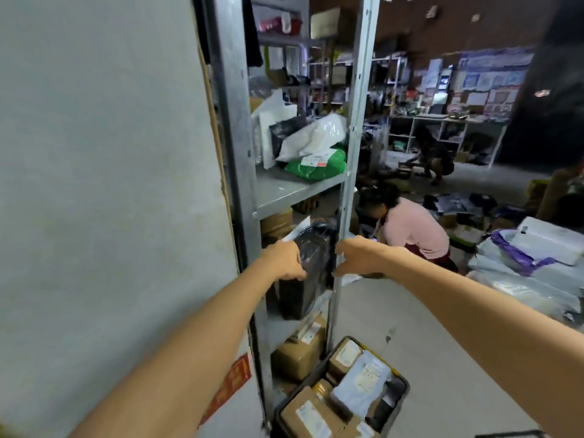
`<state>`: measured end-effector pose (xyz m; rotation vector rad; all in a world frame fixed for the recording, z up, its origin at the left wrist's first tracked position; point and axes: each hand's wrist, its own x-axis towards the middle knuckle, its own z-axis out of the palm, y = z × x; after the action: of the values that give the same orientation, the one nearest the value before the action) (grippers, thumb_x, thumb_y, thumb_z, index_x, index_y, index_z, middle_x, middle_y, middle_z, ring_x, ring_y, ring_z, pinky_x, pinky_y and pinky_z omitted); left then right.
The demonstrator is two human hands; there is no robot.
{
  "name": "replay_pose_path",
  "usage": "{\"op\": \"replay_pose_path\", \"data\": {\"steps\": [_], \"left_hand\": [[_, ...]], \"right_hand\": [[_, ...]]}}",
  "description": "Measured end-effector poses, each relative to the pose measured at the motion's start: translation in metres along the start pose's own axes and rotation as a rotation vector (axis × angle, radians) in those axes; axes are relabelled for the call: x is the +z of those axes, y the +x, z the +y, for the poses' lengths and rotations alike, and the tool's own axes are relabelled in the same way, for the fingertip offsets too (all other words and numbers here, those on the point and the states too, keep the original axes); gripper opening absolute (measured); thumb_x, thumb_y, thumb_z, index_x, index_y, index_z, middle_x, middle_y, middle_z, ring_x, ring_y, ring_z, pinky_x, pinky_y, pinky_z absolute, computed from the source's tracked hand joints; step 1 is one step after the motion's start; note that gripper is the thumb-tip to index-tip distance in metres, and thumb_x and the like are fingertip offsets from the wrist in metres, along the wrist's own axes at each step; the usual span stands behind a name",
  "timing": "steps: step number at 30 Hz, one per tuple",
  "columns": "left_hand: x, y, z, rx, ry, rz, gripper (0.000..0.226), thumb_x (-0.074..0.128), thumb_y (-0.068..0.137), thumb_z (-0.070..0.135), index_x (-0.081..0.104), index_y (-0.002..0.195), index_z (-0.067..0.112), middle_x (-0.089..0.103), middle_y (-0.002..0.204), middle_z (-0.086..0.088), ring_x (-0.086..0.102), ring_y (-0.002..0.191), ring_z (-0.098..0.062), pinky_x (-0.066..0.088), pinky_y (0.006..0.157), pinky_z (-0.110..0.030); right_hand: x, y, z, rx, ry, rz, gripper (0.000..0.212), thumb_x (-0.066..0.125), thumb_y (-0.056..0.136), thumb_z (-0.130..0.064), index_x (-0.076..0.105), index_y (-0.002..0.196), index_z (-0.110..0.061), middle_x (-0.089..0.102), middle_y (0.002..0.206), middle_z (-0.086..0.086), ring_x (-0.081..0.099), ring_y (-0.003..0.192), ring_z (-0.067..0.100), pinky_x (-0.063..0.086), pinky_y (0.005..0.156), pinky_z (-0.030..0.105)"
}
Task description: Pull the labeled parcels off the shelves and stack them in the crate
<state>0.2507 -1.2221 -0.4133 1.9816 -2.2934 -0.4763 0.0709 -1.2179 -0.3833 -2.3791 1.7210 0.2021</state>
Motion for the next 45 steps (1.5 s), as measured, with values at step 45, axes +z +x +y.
{"op": "replay_pose_path", "data": {"steps": [45], "left_hand": [[0.09, -0.856, 0.072, -2.417, -0.311, 0.534, 0.041, 0.068, 0.078, 0.04, 0.064, 0.109, 0.014, 0.063, 0.111, -0.007, 0.061, 0.1, -0.027, 0.047, 0.069, -0.032]], "right_hand": [[0.128, -0.554, -0.558, -2.358, -0.341, -0.322, 0.044, 0.068, 0.083, -0.045, 0.055, 0.117, -0.021, 0.058, 0.115, 0.0, 0.058, 0.098, 0.018, 0.051, 0.084, 0.035]]}}
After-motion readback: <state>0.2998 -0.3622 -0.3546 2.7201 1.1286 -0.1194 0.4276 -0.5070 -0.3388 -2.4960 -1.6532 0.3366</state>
